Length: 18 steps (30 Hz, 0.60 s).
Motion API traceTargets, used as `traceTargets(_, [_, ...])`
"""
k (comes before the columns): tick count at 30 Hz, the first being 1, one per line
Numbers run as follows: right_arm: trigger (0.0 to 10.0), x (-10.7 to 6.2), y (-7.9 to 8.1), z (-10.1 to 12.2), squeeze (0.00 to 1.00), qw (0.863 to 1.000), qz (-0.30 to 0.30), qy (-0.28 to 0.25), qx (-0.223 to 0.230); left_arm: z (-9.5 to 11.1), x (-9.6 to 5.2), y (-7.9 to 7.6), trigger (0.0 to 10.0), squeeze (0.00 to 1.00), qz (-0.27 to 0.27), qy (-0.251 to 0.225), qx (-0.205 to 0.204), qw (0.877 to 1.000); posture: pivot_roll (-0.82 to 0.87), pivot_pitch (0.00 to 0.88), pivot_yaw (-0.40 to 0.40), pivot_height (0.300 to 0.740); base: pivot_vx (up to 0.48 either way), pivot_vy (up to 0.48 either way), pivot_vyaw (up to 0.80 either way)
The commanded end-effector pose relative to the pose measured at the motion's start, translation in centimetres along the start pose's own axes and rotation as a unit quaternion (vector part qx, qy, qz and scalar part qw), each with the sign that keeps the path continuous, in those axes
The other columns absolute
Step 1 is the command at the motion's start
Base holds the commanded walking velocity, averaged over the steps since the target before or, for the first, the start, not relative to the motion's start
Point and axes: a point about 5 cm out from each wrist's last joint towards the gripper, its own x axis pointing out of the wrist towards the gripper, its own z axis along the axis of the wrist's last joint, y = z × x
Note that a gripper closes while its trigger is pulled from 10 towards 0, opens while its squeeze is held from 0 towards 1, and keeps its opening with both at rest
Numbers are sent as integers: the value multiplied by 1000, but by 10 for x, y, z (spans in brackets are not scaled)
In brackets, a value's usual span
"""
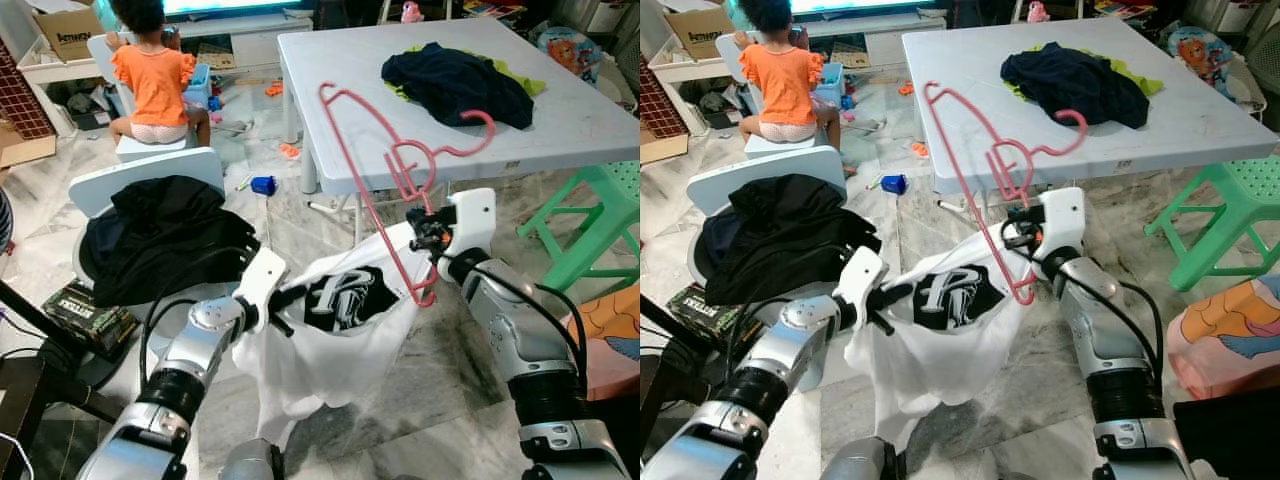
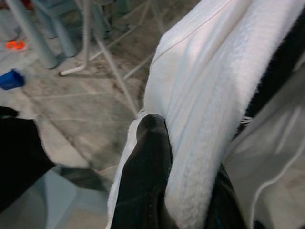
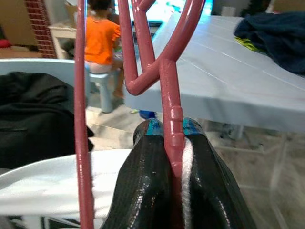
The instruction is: Hang hanger
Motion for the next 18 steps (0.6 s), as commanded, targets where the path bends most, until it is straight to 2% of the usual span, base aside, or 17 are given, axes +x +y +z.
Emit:
traceTargets(1, [10000,-14,-18,30,0,996,-18,-74,46,-29,-19,29,0,0,75,65,-14,995,-60,0,27,740,0,0,0])
traceTargets(2, [10000,-17,-7,29,0,991,24,-78,104,-25,-14,27,0,0,67,62,-7,996,-63,0,28,740,0,0,0])
traceTargets(3, [10000,-18,-4,28,0,989,35,-80,122,-23,-13,26,0,0,64,61,-4,996,-63,0,28,740,0,0,0])
traceTargets(4, [10000,-19,-1,25,0,983,38,-78,162,-20,-10,24,0,0,58,60,5,997,-67,0,29,740,0,0,0])
traceTargets(5, [10000,-20,1,23,0,979,38,-76,184,-19,-9,23,0,0,54,59,10,997,-67,0,29,740,0,0,0])
traceTargets(7, [10000,-20,2,22,0,977,38,-75,198,-18,-8,22,0,0,52,59,13,997,-67,0,29,740,0,0,0])
traceTargets(8, [10000,-22,12,13,0,966,60,-62,244,-15,-5,20,0,0,46,58,21,997,-67,0,29,740,0,0,0])
traceTargets(10, [10000,-24,21,6,0,958,80,-44,274,-14,-3,19,0,0,41,58,27,997,-67,0,29,740,0,0,0])
traceTargets(11, [10000,-25,30,-3,0,957,97,-25,272,-12,-2,19,0,0,39,59,31,997,-62,0,35,740,0,0,0])
traceTargets(13, [10000,-26,34,-6,0,955,103,-16,276,-12,-2,18,0,0,38,59,32,997,-62,0,35,740,0,0,0])
traceTargets(14, [10000,-28,41,-13,0,948,114,1,297,-12,-2,19,0,0,36,61,37,997,-62,0,35,740,0,0,0])
traceTargets(15, [10000,-28,41,-13,0,948,114,1,297,-12,-2,19,0,0,36,61,37,997,-62,0,35,740,0,0,0])
traceTargets(18, [10000,-29,47,-21,0,931,113,17,345,-15,-4,20,0,0,34,65,39,997,-51,0,41,740,0,0,0])
